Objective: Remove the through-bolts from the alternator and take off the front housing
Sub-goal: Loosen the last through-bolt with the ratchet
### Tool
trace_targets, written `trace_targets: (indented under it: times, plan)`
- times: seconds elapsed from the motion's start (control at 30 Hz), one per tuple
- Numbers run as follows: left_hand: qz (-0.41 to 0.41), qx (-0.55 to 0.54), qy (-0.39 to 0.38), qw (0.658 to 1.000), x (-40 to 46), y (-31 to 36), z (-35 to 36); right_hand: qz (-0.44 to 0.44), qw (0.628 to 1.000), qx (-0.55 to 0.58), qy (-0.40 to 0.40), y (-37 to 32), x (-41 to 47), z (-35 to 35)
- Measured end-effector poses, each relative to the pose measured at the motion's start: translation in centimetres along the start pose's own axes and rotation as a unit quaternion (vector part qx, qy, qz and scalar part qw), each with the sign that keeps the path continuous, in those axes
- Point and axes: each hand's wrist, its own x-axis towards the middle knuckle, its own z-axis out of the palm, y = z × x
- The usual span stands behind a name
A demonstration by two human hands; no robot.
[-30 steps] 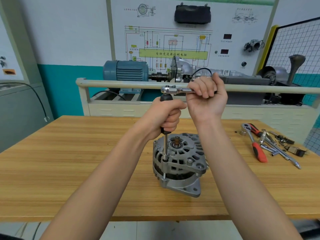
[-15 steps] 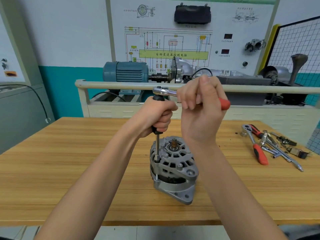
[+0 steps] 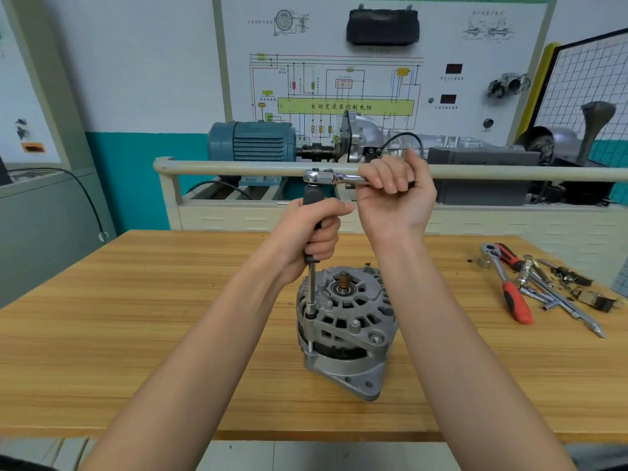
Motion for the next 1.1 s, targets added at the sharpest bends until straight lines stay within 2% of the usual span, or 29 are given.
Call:
trace_targets:
  times: [0.07,0.13,0.27,0.33,0.37,0.4,0.43,0.53,0.6,0.7,0.83,0.9,0.97,1.03,1.1]
  plan:
    - [0.009,0.018,0.042,0.999,0.1,-0.2,0.3,-0.041,0.996,-0.071,-0.02,0.1,-1.2,0.6]
    - [0.028,0.031,0.098,0.994,0.0,-0.3,0.6,-0.102,0.976,-0.178,-0.069,0.8,-2.7,1.3]
    - [0.058,0.042,0.174,0.982,-0.2,-0.5,1.4,-0.261,0.877,-0.365,-0.171,3.2,-5.0,2.0]
    - [0.069,0.046,0.198,0.977,-0.5,-0.6,1.7,-0.302,0.831,-0.418,-0.211,3.9,-5.7,2.0]
    - [0.074,0.045,0.205,0.975,-0.6,-0.6,1.7,-0.303,0.822,-0.428,-0.224,4.0,-5.9,2.0]
    - [0.079,0.043,0.208,0.974,-0.7,-0.6,1.7,-0.291,0.828,-0.422,-0.228,3.8,-5.8,2.1]
    - [0.085,0.043,0.206,0.974,-0.7,-0.6,1.5,-0.268,0.849,-0.397,-0.225,3.5,-5.5,2.1]
    - [0.096,0.064,0.187,0.975,-1.0,-0.6,1.0,-0.153,0.935,-0.262,-0.186,2.0,-4.0,2.0]
    - [0.103,0.067,0.16,0.979,-1.2,-0.5,0.5,-0.074,0.973,-0.162,-0.144,1.1,-2.6,1.4]
    - [0.101,0.032,0.082,0.991,-1.3,-0.6,0.1,0.011,0.996,-0.015,-0.092,0.6,-0.9,0.4]
    - [0.055,0.008,-0.03,0.998,-0.6,0.0,0.1,0.049,0.993,0.108,-0.021,0.2,0.5,-1.0]
    - [0.02,0.016,-0.042,0.999,-0.2,0.3,0.3,0.04,0.993,0.11,0.008,-0.2,0.6,-1.2]
    - [0.013,0.035,-0.013,0.999,0.0,0.2,0.5,0.017,0.996,0.081,0.013,-0.5,0.0,-0.9]
    - [0.026,0.043,0.03,0.998,0.0,-0.1,0.7,-0.012,1.0,0.019,-0.004,-0.5,-0.9,-0.2]
    - [0.045,0.038,0.078,0.995,0.0,-0.3,0.8,-0.059,0.993,-0.093,-0.042,-0.1,-2.0,0.7]
